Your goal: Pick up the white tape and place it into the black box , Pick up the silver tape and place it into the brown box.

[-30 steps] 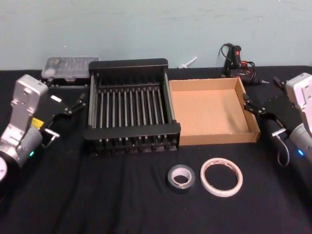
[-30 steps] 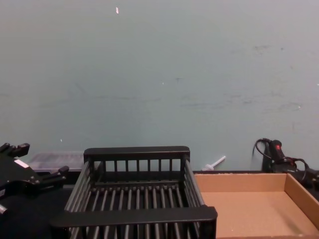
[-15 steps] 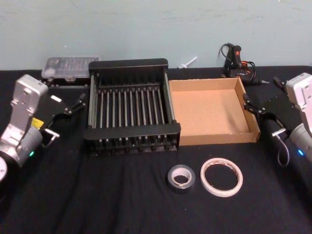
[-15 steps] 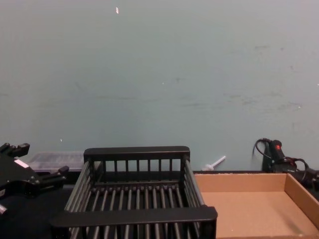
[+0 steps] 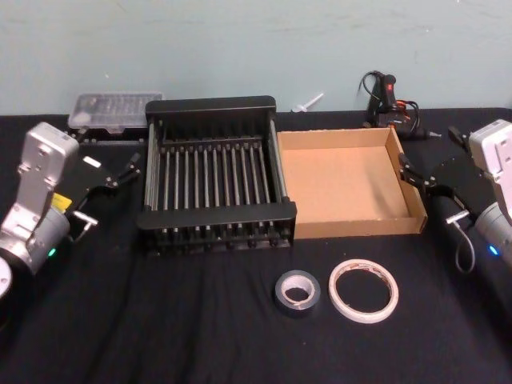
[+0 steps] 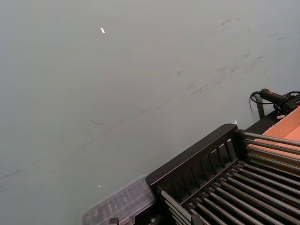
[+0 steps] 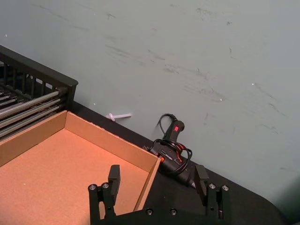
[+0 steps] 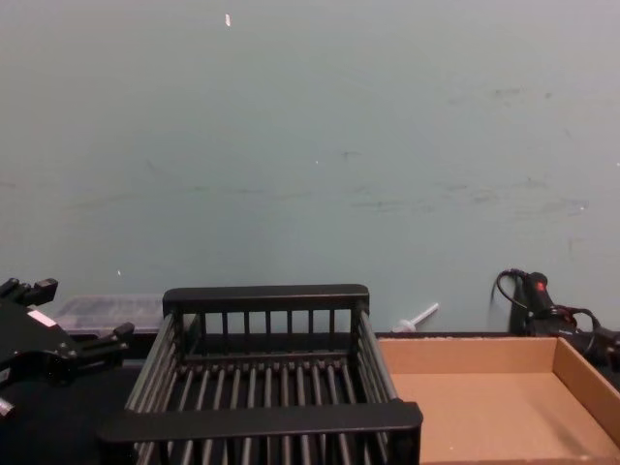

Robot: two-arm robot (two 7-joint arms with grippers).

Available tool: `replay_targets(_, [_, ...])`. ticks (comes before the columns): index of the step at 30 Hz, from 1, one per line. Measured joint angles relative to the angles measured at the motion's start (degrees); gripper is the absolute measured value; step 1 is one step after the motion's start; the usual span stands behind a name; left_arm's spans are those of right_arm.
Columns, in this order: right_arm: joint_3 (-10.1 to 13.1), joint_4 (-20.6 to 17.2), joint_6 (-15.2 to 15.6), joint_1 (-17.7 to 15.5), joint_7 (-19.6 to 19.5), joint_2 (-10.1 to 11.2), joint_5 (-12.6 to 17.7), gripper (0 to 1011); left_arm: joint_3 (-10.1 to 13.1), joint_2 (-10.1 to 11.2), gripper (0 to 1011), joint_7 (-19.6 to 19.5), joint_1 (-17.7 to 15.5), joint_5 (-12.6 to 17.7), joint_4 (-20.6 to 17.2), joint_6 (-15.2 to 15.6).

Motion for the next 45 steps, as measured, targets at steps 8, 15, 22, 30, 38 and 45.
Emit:
replay_targets(8, [0.0,0.0,0.0,0.0,0.0,0.0,0.0,1002,0.0,0.0,1001,0.0,0.0,0.0,0.0,0.0])
replay_targets(15, [0.0,0.0,0.0,0.0,0.0,0.0,0.0,1002,0.0,0.0,1001,0.0,0.0,0.0,0.0,0.0])
replay_targets(22, [0.7,-0.1,0.0,-0.3,0.5,-0.3,0.0,1002,0.0,0.0,1001,0.0,0.0,0.0,0.0,0.0])
replay_targets(30, [2.1,-1.7,0.0,-1.8,1.8,-0.4,0.3,1002,0.0,0.0,1001,0.0,0.0,0.0,0.0,0.0])
replay_targets(38, [4.1,-5.2,0.9,-4.8,2.8,-0.2,1.8,1002,0.0,0.0,1001,0.0,0.0,0.0,0.0,0.0])
replay_targets(45, [6.0,-10.4,2.5,-9.2,4.0,0.3,3.9,1002,0.0,0.0,1001,0.0,0.0,0.0,0.0,0.0])
